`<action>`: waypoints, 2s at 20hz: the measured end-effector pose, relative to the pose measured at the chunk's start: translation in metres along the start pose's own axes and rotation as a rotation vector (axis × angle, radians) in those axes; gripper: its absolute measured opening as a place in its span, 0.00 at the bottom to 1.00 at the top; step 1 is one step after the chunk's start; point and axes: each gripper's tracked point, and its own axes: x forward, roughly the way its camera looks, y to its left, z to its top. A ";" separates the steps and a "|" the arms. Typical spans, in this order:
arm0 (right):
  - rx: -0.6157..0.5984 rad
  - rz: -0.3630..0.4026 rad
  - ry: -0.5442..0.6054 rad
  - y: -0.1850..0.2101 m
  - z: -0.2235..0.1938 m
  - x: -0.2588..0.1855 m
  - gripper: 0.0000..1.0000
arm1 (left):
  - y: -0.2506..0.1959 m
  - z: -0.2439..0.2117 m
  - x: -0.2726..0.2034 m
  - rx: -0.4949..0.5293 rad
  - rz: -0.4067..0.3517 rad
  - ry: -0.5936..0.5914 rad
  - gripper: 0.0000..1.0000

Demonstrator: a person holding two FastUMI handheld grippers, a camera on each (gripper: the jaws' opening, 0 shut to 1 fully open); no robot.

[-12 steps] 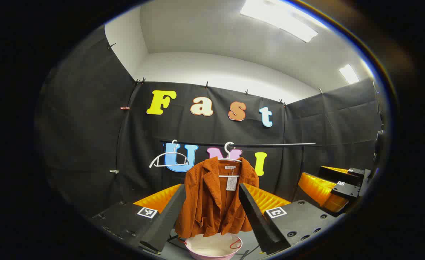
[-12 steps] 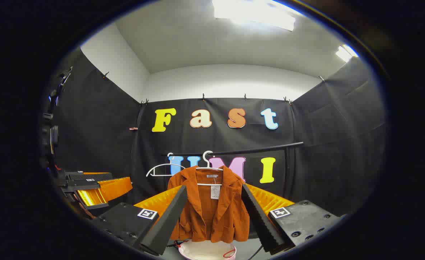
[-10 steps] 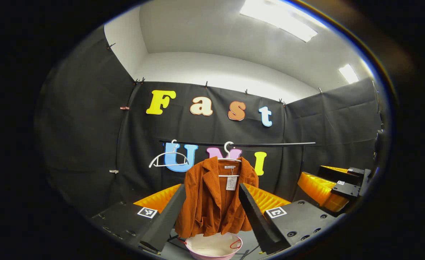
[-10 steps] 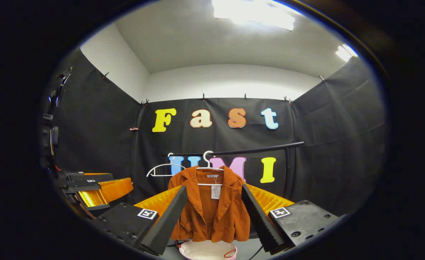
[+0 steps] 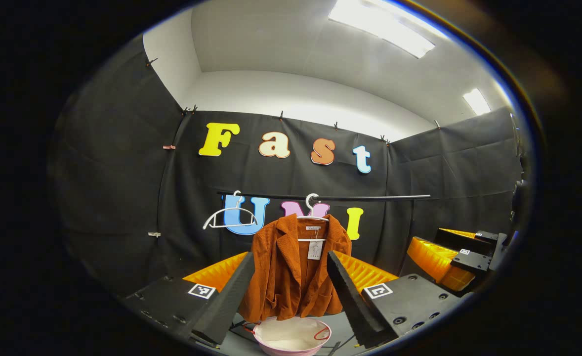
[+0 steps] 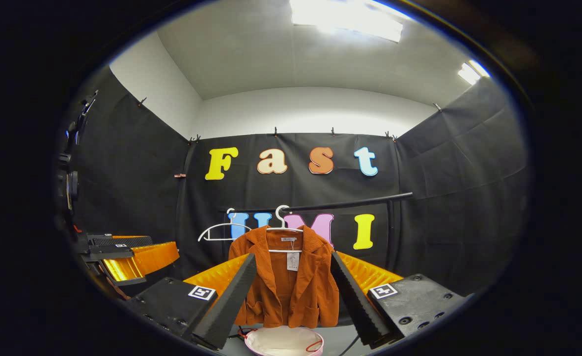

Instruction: Grasp the clothes on the hanger with both hands and then place them into the laundry hamper below.

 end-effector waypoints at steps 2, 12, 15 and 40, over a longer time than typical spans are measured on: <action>0.001 -0.003 0.003 0.000 -0.001 -0.001 0.97 | 0.002 0.001 -0.002 -0.003 0.000 0.001 0.93; 0.001 -0.033 0.023 0.008 -0.005 -0.008 0.97 | 0.009 -0.001 -0.004 0.004 -0.044 0.012 0.93; -0.004 -0.050 0.027 0.012 -0.006 -0.012 0.97 | 0.012 -0.004 -0.006 -0.003 -0.069 0.022 0.93; 0.008 0.064 0.206 -0.037 -0.184 0.235 0.98 | 0.019 -0.098 0.223 -0.125 0.035 0.106 0.88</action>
